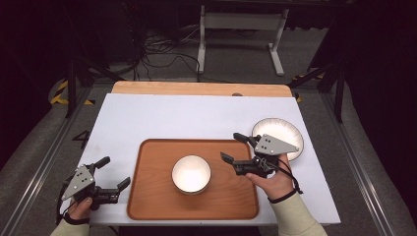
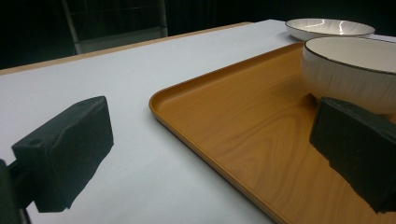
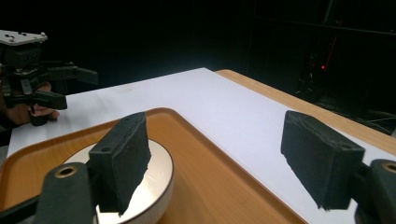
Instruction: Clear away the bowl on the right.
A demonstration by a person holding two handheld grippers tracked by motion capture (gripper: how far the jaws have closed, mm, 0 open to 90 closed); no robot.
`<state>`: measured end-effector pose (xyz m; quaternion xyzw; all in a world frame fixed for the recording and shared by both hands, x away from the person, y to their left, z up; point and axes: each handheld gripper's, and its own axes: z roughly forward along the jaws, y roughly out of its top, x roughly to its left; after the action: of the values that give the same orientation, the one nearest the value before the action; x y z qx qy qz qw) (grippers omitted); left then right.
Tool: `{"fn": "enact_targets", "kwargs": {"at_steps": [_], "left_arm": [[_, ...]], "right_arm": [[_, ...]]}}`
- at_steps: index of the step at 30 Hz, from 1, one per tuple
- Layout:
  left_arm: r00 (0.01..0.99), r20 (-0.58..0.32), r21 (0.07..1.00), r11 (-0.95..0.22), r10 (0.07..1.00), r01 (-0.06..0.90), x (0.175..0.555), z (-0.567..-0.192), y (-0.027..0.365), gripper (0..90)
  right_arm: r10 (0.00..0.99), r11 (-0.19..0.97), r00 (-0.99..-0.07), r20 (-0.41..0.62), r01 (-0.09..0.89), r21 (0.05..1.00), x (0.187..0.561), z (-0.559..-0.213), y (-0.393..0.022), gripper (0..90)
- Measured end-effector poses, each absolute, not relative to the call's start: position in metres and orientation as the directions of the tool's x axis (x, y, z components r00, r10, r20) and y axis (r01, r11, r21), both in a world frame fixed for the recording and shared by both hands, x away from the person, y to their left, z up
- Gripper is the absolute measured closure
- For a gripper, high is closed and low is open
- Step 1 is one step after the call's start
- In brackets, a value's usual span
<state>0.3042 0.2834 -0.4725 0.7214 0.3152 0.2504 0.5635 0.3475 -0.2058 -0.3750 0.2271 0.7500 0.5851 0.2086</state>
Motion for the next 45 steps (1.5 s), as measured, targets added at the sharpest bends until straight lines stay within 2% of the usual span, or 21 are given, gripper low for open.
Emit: {"fn": "enact_targets", "kwargs": {"at_steps": [29, 34, 45], "left_arm": [[0.675, 0.008, 0.971, -0.169, 0.738, 0.172, 0.304, -0.473, 0.282, 0.3], [0.676, 0.012, 0.97, -0.172, 0.737, 0.171, 0.305, -0.473, 0.282, 0.3], [0.676, 0.012, 0.97, -0.172, 0.737, 0.17, 0.304, -0.473, 0.282, 0.3]], "right_arm": [[0.693, 0.149, -0.72, -0.038, 0.092, 0.985, 0.34, -0.377, -0.282, 17.2], [0.694, 0.179, -0.717, -0.057, 0.095, 0.979, 0.343, -0.385, -0.291, 13.5], [0.712, 0.107, -0.702, -0.015, 0.088, 0.99, 0.344, -0.409, -0.306, 6.0]]}}
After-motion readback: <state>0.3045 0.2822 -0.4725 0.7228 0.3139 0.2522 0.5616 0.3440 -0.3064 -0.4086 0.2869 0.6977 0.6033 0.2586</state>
